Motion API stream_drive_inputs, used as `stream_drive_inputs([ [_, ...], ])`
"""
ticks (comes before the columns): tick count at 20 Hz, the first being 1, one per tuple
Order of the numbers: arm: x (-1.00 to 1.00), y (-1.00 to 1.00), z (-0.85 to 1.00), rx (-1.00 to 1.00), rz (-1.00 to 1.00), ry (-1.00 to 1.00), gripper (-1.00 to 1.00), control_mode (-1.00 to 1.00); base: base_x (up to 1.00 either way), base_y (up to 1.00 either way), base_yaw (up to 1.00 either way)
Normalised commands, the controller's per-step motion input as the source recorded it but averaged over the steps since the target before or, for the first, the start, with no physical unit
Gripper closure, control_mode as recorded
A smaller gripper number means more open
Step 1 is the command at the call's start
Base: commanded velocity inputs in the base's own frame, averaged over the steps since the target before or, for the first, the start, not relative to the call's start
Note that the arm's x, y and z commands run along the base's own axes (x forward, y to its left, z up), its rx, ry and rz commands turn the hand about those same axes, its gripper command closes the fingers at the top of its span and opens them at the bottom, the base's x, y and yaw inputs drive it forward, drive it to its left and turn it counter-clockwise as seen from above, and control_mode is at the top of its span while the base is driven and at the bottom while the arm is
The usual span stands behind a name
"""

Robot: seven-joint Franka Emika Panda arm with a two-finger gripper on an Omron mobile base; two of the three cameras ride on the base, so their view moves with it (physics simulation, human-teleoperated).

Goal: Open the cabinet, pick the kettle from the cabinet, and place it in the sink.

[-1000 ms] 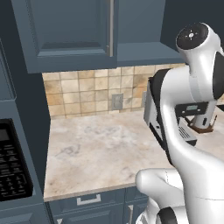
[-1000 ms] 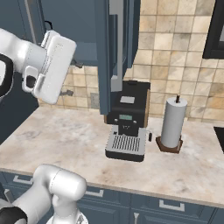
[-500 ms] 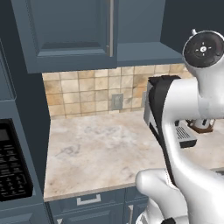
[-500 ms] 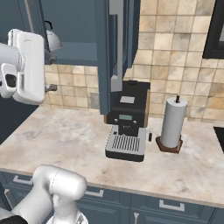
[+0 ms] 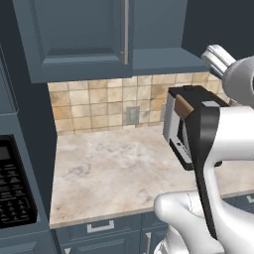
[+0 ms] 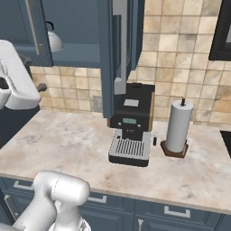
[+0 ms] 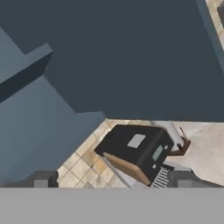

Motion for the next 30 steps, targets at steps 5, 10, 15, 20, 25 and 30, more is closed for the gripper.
stream_drive_inputs([
  [5,-0.21,0.3,0.19,-0.21,0.3,0.11,-1.0,-1.0,0.0,0.0,0.0],
  [10,-0.2,0.25,0.19,-0.2,0.25,0.1,-1.0,-1.0,0.0,0.0,0.0],
  [15,-0.16,0.28,0.04,-0.13,0.23,0.06,-1.0,-1.0,0.0,0.0,0.0],
  [20,-0.11,0.3,0.05,-0.1,0.22,0.02,-1.0,-1.0,0.0,0.0,0.0],
  [25,-0.04,0.32,0.0,-0.09,0.2,0.0,-1.0,-1.0,0.0,0.0,0.0],
  [30,0.17,0.26,0.0,-0.07,0.1,0.0,-1.0,-1.0,0.0,0.0,0.0],
])
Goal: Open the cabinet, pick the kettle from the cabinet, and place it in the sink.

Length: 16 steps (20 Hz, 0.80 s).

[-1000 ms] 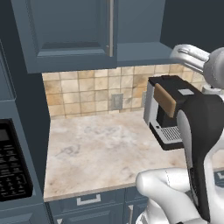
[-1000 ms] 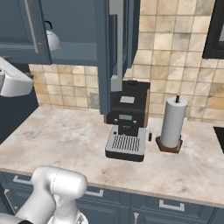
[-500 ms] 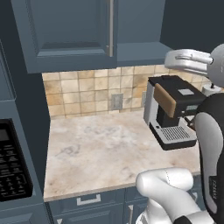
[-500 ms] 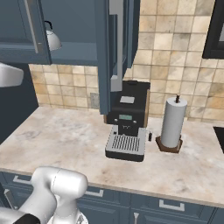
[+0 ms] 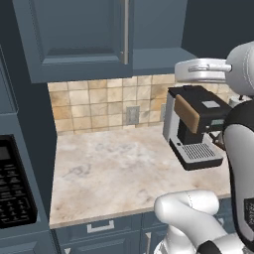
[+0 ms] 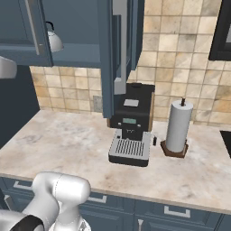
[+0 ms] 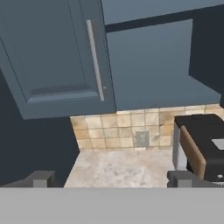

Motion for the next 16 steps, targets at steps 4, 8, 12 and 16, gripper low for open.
stream_drive_inputs([
  [4,0.35,0.16,0.0,-0.12,0.0,0.0,-1.0,-1.0,0.0,0.0,0.0],
  [8,0.38,0.04,0.02,-0.1,0.0,0.0,-1.0,-1.0,0.0,0.0,0.0],
  [12,0.38,0.01,0.04,-0.02,0.0,0.0,-1.0,-1.0,0.0,0.0,0.0],
  [16,0.37,0.03,0.04,0.0,0.04,0.0,-1.0,-1.0,0.0,0.0,0.0],
])
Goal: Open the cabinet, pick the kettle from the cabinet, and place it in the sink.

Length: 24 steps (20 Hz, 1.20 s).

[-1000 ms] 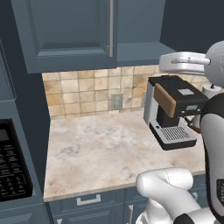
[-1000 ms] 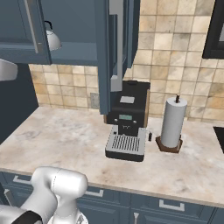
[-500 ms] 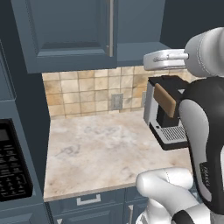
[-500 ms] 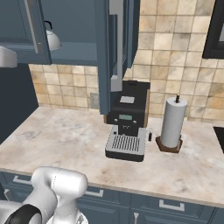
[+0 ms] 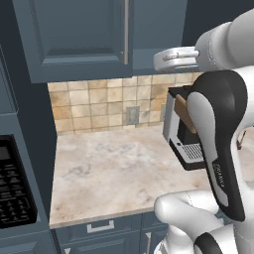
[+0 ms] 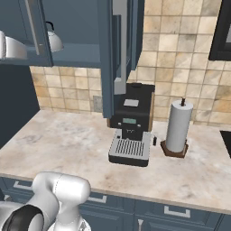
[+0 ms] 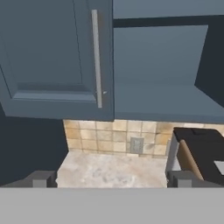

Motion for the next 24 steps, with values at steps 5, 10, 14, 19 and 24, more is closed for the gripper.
stream_drive_inputs([
  [5,0.39,0.11,0.03,0.0,0.02,0.0,-1.0,-1.0,0.0,0.0,0.0],
  [10,0.38,0.11,0.04,0.0,0.0,0.0,-1.0,-1.0,0.0,0.0,0.0],
  [14,0.35,0.09,0.02,0.0,0.0,0.0,-1.0,-1.0,0.0,0.0,0.0],
  [19,0.36,0.1,0.0,0.0,0.0,0.0,-1.0,-1.0,0.0,0.0,0.0],
  [24,0.37,0.08,0.0,0.0,0.0,0.0,-1.0,-1.0,0.0,0.0,0.0],
])
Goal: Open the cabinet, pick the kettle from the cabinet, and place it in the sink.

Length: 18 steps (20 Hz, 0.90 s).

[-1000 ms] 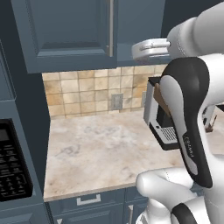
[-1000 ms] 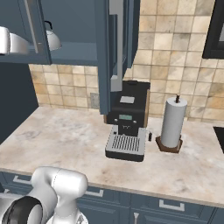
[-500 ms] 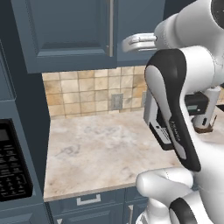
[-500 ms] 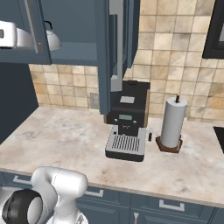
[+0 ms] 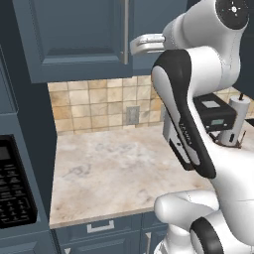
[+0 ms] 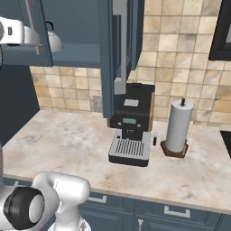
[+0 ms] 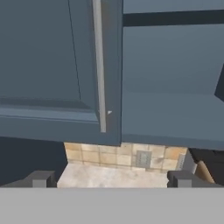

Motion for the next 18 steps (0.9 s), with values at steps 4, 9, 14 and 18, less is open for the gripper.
stream_drive_inputs([
  [4,0.36,0.07,0.0,0.0,0.0,0.0,-1.0,-1.0,0.0,0.0,0.0],
  [9,0.36,0.08,0.0,0.0,0.0,0.0,-1.0,-1.0,0.0,0.0,0.0],
  [14,0.38,0.14,0.0,0.0,0.0,0.01,-1.0,-1.0,0.0,0.0,0.0],
  [18,0.39,0.12,0.0,0.0,0.0,0.02,-1.0,-1.0,0.0,0.0,0.0],
])
